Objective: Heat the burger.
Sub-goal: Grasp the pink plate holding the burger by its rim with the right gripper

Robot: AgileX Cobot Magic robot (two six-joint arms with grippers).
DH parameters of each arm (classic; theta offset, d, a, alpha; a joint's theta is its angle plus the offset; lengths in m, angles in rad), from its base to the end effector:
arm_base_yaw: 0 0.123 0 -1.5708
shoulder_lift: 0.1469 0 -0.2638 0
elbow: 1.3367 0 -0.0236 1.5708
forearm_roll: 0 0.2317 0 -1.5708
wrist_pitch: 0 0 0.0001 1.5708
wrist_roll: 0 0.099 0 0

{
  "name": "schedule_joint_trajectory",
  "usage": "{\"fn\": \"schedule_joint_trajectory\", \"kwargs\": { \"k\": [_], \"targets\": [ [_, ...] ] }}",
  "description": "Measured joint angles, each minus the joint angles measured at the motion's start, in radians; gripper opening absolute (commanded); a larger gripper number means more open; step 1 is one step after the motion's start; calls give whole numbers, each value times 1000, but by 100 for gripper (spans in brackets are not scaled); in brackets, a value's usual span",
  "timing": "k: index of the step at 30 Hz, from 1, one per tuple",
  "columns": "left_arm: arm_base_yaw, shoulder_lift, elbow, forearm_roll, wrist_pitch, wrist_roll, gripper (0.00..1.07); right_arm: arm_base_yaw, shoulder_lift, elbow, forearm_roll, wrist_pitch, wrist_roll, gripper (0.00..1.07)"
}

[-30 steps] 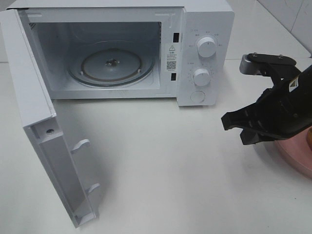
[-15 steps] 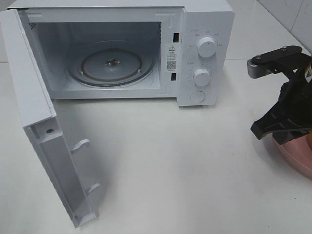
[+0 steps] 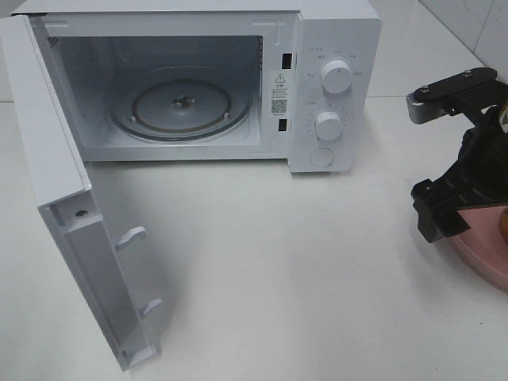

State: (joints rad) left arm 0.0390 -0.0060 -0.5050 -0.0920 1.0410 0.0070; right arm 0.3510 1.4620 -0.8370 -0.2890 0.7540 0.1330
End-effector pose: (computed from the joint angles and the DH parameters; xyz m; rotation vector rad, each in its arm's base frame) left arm 0.0065 -0.0076 0.2678 -0.0284 2.0110 -0.0802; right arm 0.2412 0.0677 0.1954 -0.5607 2.7544 -0.2170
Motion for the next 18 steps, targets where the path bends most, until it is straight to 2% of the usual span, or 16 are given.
{"fn": "schedule_joint_trajectory", "kwargs": {
  "k": [8,18],
  "targets": [
    [0,0,0,0,0,0,100,-119,20,-1,12,-7,-3,97],
    [0,0,0,0,0,0,100,-140,139,-1,54,-71,-21,94]
  ]
}}
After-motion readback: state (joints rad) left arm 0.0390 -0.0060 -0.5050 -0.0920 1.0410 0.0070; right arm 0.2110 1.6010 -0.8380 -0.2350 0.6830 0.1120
